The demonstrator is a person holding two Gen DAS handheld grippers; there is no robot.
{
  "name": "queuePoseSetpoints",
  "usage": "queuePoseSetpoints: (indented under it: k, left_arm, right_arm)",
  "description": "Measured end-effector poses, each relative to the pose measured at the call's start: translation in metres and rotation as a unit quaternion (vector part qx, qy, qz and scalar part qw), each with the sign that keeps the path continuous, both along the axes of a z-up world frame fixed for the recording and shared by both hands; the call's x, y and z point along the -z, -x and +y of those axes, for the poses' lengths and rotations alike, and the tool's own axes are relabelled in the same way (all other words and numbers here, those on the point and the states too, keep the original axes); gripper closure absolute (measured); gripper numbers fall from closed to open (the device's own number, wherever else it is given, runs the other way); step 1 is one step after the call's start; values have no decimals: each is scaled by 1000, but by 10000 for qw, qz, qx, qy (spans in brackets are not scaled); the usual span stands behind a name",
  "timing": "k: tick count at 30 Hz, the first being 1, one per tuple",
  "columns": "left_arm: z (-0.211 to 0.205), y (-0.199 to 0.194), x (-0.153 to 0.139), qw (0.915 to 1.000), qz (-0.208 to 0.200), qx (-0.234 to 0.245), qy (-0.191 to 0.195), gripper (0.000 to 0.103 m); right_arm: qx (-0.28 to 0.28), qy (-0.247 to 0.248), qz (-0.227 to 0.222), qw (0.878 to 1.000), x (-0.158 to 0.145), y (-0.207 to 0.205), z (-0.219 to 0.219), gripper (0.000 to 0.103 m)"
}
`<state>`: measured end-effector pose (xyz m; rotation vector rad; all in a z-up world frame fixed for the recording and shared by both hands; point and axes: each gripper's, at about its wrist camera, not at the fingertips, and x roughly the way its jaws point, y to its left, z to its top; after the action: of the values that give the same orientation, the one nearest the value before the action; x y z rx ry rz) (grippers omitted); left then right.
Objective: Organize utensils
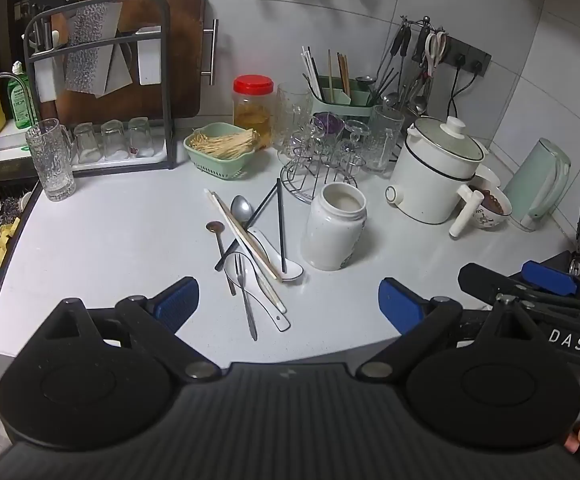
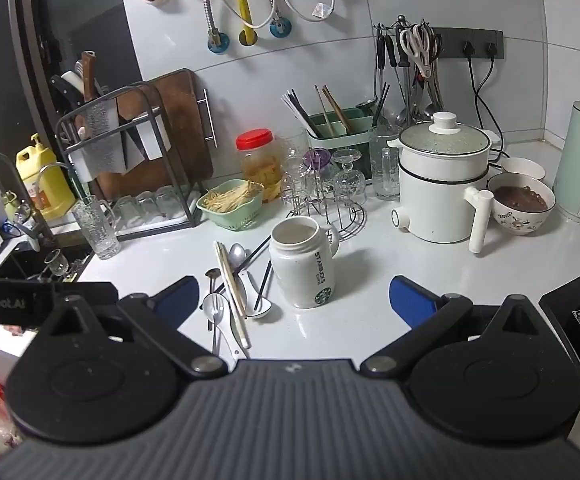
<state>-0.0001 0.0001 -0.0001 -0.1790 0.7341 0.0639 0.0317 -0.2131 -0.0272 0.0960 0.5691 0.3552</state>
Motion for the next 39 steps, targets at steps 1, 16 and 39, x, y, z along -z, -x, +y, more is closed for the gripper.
queuePoseSetpoints:
  k: [1, 16, 39]
  left_arm:
    - [0, 0, 0, 10000, 3, -2, 16, 5]
    - [-2, 4, 3, 10000, -21, 30, 90, 3]
    - [-14, 0, 7, 9997, 158, 30, 168, 3]
  right_arm:
    - [-2, -13, 37, 10000, 1, 0, 0, 0]
    - [-108, -59, -2, 9999, 2, 10, -1, 0]
    - [220, -22, -15, 9998, 0, 17, -16, 0]
